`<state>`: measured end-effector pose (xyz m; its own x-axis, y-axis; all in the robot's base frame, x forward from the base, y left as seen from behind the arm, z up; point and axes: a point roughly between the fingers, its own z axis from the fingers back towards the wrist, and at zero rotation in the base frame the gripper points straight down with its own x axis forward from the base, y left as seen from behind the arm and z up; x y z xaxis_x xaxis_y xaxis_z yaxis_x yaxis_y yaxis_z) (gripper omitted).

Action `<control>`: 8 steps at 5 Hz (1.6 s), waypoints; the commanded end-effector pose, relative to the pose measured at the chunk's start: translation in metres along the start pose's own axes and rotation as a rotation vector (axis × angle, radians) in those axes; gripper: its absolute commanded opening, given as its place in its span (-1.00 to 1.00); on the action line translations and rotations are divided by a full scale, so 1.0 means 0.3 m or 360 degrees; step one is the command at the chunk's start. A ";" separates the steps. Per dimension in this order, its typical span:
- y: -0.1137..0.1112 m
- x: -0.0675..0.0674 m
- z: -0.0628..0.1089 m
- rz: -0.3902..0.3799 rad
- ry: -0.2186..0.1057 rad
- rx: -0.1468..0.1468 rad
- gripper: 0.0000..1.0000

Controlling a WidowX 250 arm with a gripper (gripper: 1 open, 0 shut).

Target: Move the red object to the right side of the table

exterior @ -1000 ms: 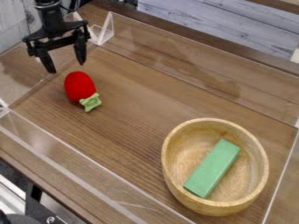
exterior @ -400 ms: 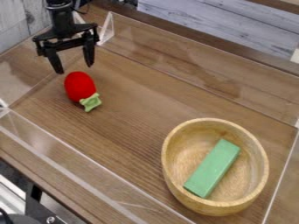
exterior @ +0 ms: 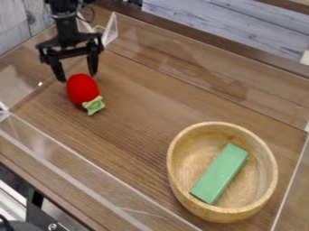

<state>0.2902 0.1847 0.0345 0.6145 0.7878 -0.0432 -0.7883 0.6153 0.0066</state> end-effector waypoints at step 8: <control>-0.039 0.062 0.079 0.0160 -0.0056 -0.0013 1.00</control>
<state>0.3063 0.1909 0.0408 0.5288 0.8470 -0.0548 -0.8475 0.5305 0.0204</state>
